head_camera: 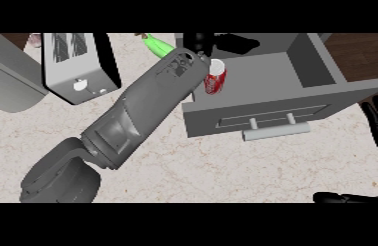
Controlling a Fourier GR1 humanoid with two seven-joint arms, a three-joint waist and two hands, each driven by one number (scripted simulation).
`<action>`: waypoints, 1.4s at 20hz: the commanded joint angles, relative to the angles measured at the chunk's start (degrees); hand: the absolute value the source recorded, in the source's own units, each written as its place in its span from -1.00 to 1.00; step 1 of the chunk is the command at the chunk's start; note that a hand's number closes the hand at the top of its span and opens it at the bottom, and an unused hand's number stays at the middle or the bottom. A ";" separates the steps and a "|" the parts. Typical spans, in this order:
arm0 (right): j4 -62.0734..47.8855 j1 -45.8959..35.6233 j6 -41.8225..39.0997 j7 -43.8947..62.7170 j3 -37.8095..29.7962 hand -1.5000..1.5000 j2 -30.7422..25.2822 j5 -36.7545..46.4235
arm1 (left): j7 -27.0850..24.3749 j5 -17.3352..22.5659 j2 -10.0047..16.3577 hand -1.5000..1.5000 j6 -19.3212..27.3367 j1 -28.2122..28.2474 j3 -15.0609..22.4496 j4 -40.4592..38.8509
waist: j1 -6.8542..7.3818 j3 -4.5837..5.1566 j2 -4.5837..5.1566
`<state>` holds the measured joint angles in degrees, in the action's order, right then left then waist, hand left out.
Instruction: Pick up the can, place it into the drawer and close the drawer
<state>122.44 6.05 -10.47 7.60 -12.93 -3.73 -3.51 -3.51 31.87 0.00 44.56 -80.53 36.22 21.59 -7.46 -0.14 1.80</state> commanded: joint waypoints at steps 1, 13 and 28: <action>2.45 -1.57 0.27 -0.19 0.31 -1.00 -1.63 2.76 | -1.25 1.98 0.00 -1.00 0.75 0.37 -0.16 0.27 | 0.11 0.05 0.03; 5.07 -3.65 -0.43 -5.60 5.53 -1.00 -7.65 20.56 | -3.94 7.89 0.00 -1.00 2.74 -1.15 -1.83 2.67 | 1.69 0.07 -0.25; -13.78 -9.83 7.80 -8.92 18.26 -1.00 -11.51 55.19 | -0.47 8.34 0.14 -1.00 2.35 -4.60 -2.40 3.07 | 7.45 0.11 -1.35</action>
<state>115.59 -1.30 -4.97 -0.80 2.79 -14.80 44.40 -5.85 40.50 0.03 48.08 -83.58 34.76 25.36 -1.53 -0.04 0.63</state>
